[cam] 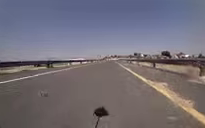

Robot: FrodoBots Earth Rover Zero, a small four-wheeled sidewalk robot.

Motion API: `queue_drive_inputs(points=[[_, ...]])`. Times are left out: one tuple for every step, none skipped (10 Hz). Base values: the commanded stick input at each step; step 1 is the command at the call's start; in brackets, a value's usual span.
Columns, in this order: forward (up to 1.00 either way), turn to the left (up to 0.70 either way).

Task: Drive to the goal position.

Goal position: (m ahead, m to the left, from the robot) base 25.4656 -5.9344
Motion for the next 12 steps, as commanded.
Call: queue_drive_inputs(points=[[1.0,-0.01],[1.0,-0.01],[1.0,-0.01],[1.0,-0.01],[1.0,-0.01],[1.0,-0.01],[1.0,-0.01],[1.0,-0.01],[1.0,-0.01],[1.0,-0.01],[1.0,-0.01],[1.0,-0.01]])
